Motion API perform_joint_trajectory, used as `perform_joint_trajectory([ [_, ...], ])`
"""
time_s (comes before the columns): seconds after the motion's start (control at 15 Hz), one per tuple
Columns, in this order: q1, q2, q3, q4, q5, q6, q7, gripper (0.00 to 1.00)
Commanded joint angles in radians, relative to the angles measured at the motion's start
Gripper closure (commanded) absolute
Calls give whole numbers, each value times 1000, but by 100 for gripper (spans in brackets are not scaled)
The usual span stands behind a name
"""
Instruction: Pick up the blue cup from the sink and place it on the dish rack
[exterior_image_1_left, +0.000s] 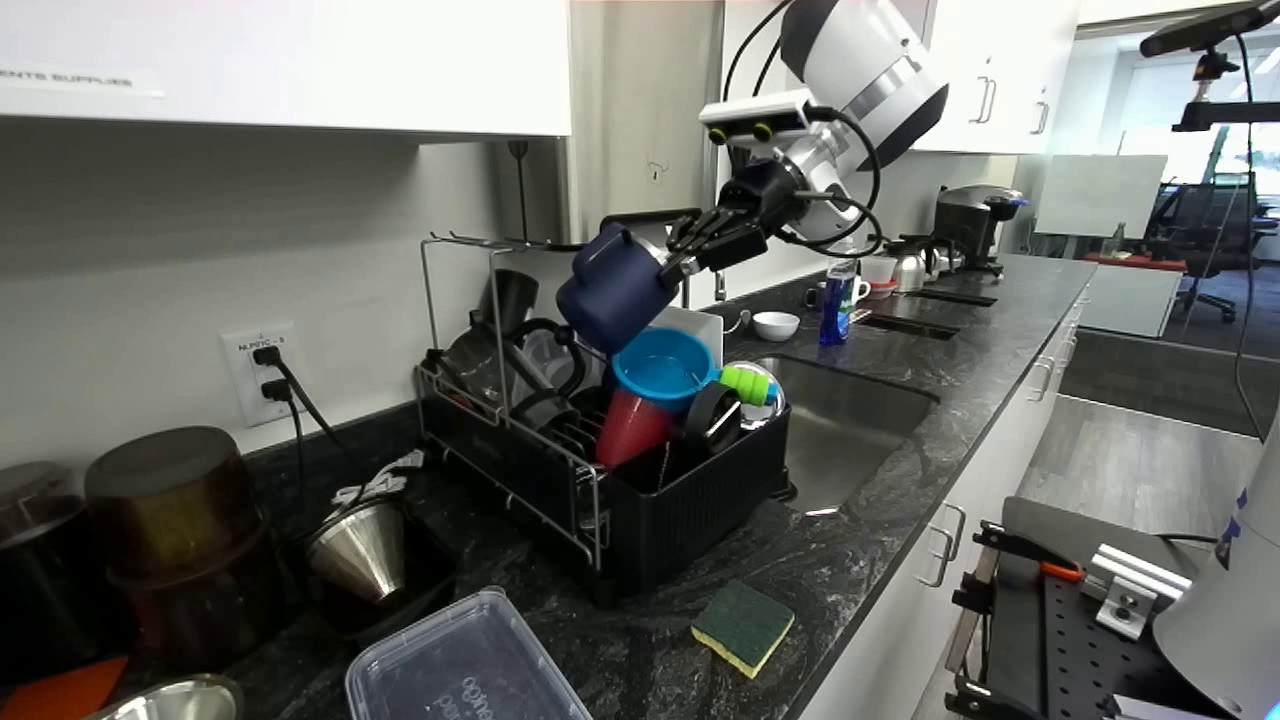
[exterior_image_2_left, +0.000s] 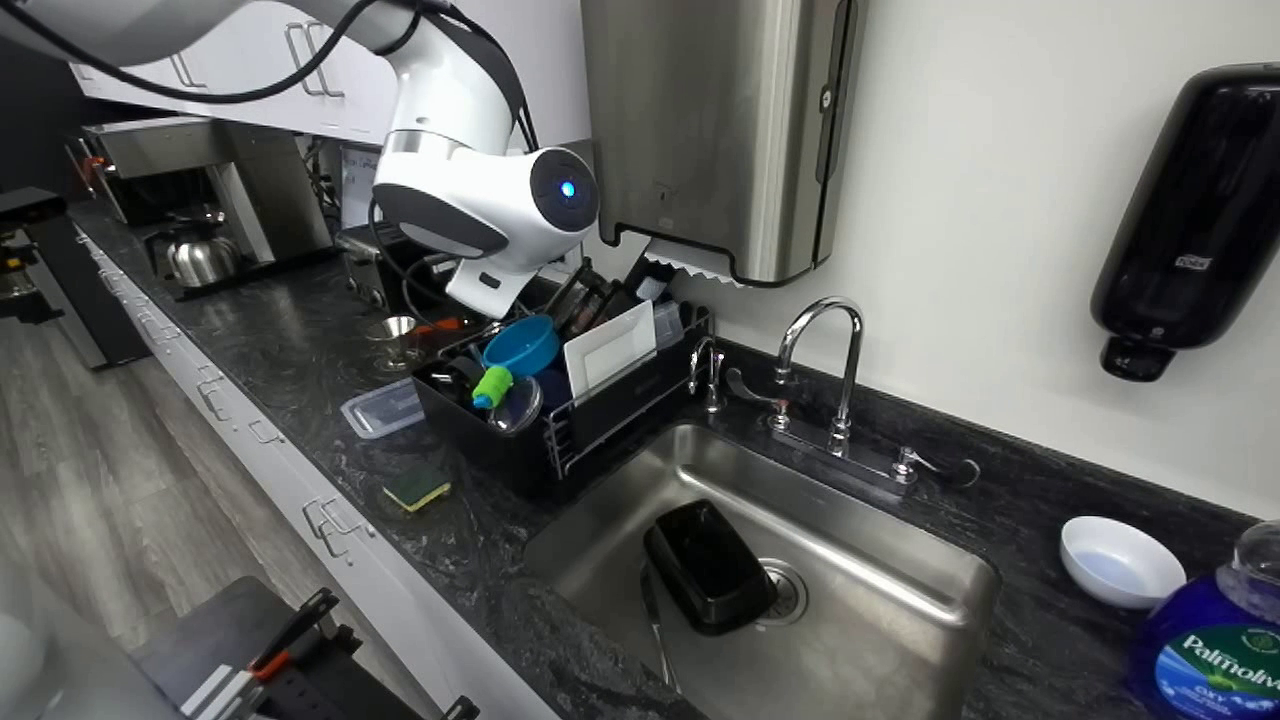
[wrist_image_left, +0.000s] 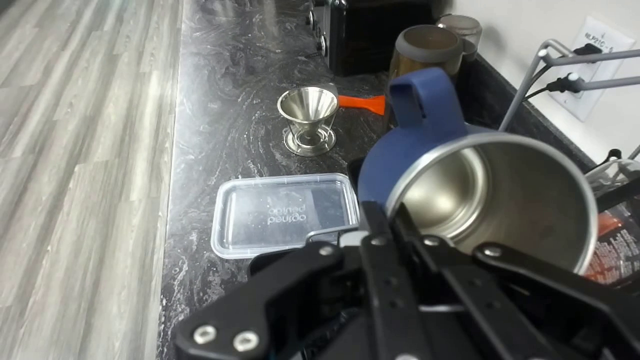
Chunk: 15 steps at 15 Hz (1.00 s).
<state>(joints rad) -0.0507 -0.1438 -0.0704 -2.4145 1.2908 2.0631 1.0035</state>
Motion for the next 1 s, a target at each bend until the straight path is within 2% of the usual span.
perform_joint_trajectory([
  [0.0,-12,1,10,1,0,-3,0,93],
  [0.47,-12,1,10,1,0,-3,0,93],
  [0.53,-12,1,10,1,0,-3,0,98],
  [0.93,-4,6,20,2,27,4,20,98],
])
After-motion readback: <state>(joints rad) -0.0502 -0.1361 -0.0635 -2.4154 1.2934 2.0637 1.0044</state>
